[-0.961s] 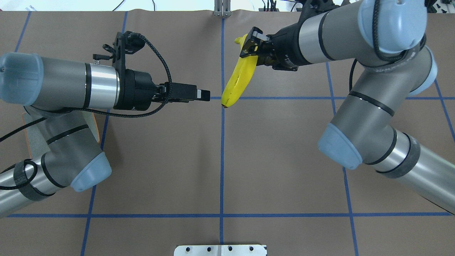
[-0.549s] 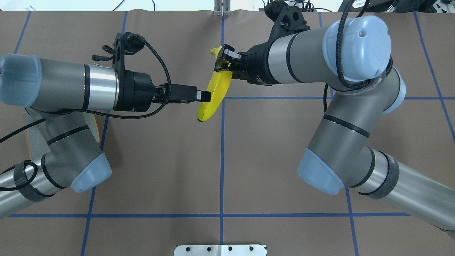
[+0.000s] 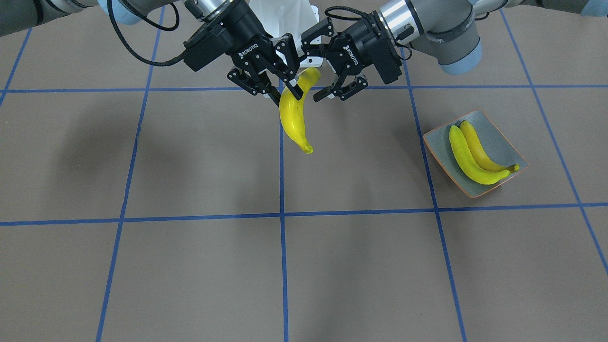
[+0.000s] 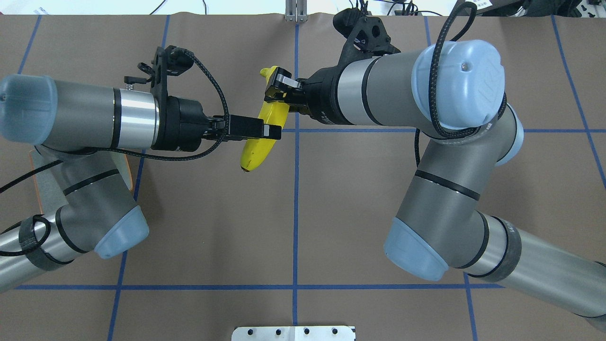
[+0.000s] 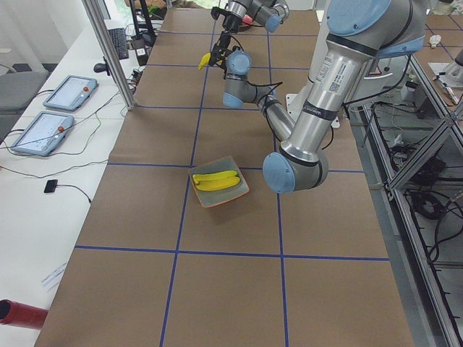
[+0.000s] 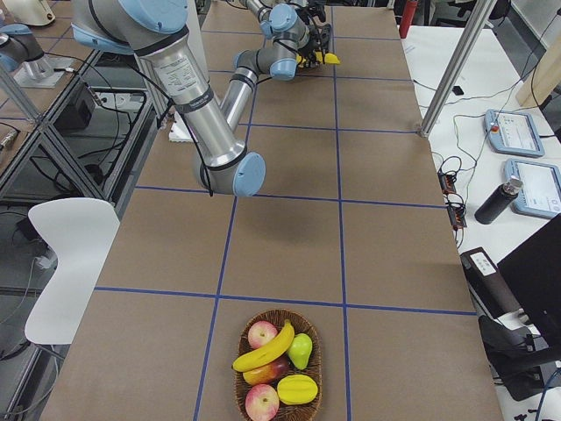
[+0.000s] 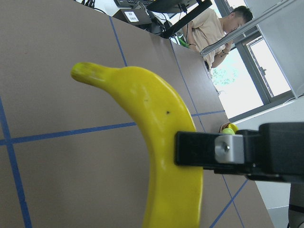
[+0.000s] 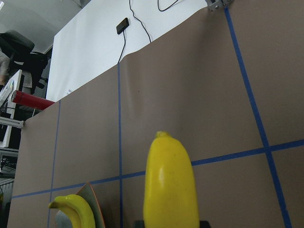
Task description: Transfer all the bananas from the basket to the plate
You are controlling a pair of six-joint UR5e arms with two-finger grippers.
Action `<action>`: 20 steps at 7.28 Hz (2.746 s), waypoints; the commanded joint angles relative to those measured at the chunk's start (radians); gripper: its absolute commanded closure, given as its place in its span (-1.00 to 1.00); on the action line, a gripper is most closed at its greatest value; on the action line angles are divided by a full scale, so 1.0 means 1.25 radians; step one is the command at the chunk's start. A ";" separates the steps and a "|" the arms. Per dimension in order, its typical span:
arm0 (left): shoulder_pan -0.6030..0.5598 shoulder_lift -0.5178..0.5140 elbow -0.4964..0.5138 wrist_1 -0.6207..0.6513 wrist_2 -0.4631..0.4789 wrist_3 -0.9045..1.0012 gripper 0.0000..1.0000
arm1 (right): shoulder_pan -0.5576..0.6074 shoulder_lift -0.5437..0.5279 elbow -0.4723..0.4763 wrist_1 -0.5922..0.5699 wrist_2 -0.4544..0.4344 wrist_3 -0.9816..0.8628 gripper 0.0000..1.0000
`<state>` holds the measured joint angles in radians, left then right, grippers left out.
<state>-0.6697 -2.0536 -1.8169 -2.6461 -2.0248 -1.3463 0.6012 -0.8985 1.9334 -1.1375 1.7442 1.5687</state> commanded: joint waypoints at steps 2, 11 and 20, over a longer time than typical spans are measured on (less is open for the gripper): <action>0.002 0.007 -0.002 0.001 -0.001 0.002 1.00 | -0.001 0.000 0.004 0.004 -0.024 -0.013 -0.99; -0.063 0.374 -0.061 0.013 0.006 0.189 1.00 | 0.167 -0.222 0.050 -0.126 0.036 -0.264 -1.00; -0.072 0.467 -0.063 0.261 0.216 0.548 -0.99 | 0.518 -0.451 -0.052 -0.122 0.297 -0.847 -1.00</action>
<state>-0.7585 -1.4769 -1.8907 -2.3197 -1.7757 -0.6768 1.1913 -1.4537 1.8948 -1.2902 2.0676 0.5916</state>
